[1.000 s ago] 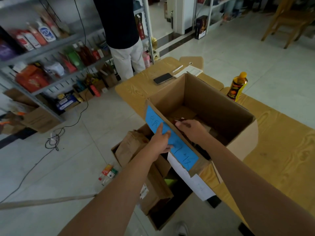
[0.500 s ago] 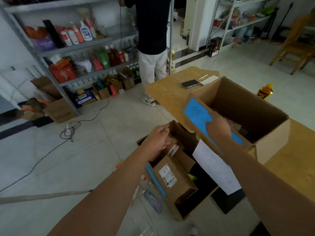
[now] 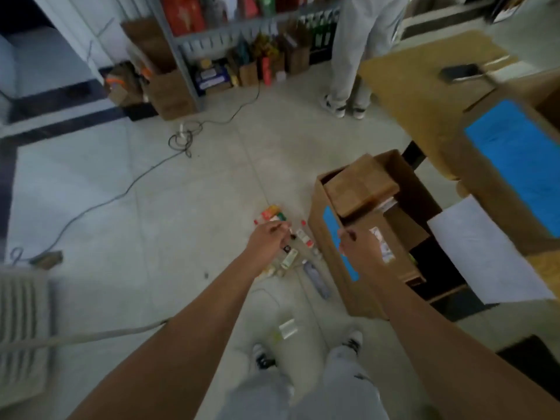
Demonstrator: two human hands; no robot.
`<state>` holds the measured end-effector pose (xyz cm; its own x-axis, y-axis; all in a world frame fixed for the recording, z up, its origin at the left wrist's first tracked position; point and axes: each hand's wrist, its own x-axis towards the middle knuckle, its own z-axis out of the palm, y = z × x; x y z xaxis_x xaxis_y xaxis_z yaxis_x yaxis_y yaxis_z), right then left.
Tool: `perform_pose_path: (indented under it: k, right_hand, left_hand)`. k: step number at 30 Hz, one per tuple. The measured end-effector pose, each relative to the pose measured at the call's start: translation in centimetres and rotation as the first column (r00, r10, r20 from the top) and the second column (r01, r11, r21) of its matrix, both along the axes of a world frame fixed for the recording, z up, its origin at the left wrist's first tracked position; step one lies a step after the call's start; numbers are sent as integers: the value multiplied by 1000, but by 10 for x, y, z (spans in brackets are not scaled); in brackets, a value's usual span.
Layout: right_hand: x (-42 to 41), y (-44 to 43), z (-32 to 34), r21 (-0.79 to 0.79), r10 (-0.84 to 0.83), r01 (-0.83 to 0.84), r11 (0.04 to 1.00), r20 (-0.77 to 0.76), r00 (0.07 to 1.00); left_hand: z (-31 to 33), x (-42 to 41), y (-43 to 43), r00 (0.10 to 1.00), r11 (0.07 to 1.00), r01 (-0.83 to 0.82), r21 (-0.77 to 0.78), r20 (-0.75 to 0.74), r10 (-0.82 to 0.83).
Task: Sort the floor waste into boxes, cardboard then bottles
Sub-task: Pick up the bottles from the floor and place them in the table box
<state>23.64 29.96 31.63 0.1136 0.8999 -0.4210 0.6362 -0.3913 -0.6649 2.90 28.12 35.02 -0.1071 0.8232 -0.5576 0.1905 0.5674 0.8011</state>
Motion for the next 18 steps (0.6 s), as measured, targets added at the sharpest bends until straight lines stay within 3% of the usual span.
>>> perform_pose_path:
  k: [4, 9, 18]
  right_hand:
    - [-25, -23, -69, -156, 47, -43, 987, 22, 999]
    - [-41, -66, -211, -375, 110, -80, 924, 61, 992]
    - [-39, -132, -436, -576, 147, -98, 811, 39, 988]
  left_hand:
    - [-67, -20, -41, 995, 984, -92, -154, 17, 96]
    - [-186, -29, -78, 973, 925, -187, -331, 67, 221]
    - [-416, -33, -118, 930, 838, -290, -463, 69, 361]
